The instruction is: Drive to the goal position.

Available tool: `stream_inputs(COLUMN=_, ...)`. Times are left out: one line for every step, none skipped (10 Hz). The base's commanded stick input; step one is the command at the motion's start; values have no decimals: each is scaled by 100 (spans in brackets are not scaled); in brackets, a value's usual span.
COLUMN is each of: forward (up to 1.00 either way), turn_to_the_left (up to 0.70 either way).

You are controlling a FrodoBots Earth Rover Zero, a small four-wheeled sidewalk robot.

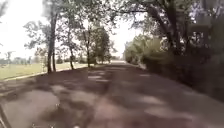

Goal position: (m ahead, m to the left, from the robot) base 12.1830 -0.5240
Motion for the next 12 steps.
stream_inputs(forward=100, turn_to_the_left=-6)
stream_inputs(forward=100, turn_to_the_left=-6)
stream_inputs(forward=100, turn_to_the_left=-6)
stream_inputs(forward=100, turn_to_the_left=-6)
stream_inputs(forward=100, turn_to_the_left=-6)
stream_inputs(forward=100, turn_to_the_left=-6)
stream_inputs(forward=100, turn_to_the_left=-6)
stream_inputs(forward=100, turn_to_the_left=-6)
stream_inputs(forward=100, turn_to_the_left=-6)
stream_inputs(forward=100, turn_to_the_left=-6)
stream_inputs(forward=100, turn_to_the_left=-6)
stream_inputs(forward=100, turn_to_the_left=-6)
